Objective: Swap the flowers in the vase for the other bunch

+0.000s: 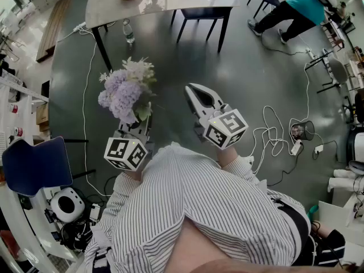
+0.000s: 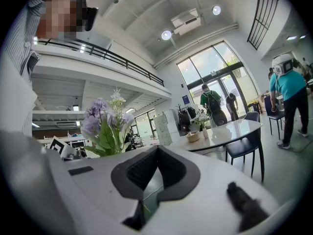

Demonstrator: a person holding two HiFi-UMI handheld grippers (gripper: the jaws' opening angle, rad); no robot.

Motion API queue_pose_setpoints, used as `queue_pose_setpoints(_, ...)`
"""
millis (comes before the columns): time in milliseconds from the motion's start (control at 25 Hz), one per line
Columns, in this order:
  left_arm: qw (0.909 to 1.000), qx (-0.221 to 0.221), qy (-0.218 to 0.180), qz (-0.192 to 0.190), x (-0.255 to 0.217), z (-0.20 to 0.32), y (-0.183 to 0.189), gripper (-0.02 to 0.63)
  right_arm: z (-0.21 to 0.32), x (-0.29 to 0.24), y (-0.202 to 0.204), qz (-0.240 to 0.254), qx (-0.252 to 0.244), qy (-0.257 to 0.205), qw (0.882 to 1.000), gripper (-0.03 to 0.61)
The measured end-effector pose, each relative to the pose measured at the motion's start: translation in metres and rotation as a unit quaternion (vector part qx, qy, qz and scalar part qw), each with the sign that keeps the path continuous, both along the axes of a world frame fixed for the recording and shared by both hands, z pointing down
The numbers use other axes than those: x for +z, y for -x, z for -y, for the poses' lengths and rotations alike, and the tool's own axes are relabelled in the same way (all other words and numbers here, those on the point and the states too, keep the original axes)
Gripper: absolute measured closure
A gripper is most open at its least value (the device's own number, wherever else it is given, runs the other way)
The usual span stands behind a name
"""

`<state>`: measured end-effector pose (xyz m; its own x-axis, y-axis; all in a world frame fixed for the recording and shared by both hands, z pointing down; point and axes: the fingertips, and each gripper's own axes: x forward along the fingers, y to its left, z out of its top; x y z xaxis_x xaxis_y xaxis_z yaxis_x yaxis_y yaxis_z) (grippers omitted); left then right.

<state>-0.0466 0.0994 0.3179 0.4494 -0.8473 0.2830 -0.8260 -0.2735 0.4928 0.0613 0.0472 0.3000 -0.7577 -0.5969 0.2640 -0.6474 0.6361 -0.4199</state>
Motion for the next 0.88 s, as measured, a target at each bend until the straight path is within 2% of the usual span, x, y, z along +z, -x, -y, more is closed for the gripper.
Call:
queue_pose_setpoints(480, 0.9999, 0.004, 0.009, -0.009, 0.0084, 0.0005, -0.0012, 0.568, -0.0072, 0.0076, 0.0057, -0.01, -0.008, -0.002, 1.0, 0.563)
queue_pose_setpoints(880, 0.9999, 0.003, 0.009, -0.014, 0.0081, -0.0023, -0.0059, 0.568, -0.0091, 0.0085, 0.0093, 0.003, -0.013, 0.007, 1.0, 0.563)
